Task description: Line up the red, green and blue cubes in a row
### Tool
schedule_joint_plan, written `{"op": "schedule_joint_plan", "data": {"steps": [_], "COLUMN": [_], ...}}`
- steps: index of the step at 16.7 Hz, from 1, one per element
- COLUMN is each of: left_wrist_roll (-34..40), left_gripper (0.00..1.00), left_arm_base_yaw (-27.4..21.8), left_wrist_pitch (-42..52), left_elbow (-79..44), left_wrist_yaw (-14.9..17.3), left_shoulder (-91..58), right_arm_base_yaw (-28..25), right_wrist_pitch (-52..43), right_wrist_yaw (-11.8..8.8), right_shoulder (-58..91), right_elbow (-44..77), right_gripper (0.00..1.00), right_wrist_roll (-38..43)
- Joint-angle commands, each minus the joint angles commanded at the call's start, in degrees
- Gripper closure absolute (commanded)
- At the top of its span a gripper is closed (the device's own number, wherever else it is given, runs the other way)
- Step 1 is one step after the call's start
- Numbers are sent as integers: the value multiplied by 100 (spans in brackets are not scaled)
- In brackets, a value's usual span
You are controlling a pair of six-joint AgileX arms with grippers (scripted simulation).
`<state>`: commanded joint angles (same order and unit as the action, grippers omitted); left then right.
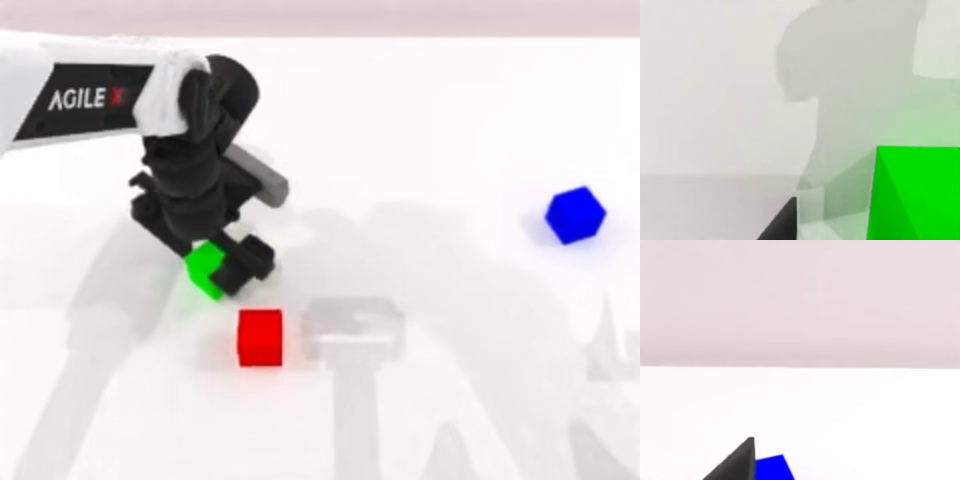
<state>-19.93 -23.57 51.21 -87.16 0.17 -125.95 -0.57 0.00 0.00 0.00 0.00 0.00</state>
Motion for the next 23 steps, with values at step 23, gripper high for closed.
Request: {"op": "schedule_joint_plan", "data": {"steps": [23], "left_wrist_roll": [22], "left_gripper": [100], "left_arm_base_yaw": [92], "left_wrist_pitch": [1279], "left_elbow": [-832], "left_wrist_yaw": [19], "left_shoulder": [471], "right_arm_base_yaw": [0], "right_wrist_pitch": [0], "right_wrist_yaw": [0], "right_shoulder": [0], "right_elbow": [0], "right_gripper": [0], "right_wrist_roll": [0]}}
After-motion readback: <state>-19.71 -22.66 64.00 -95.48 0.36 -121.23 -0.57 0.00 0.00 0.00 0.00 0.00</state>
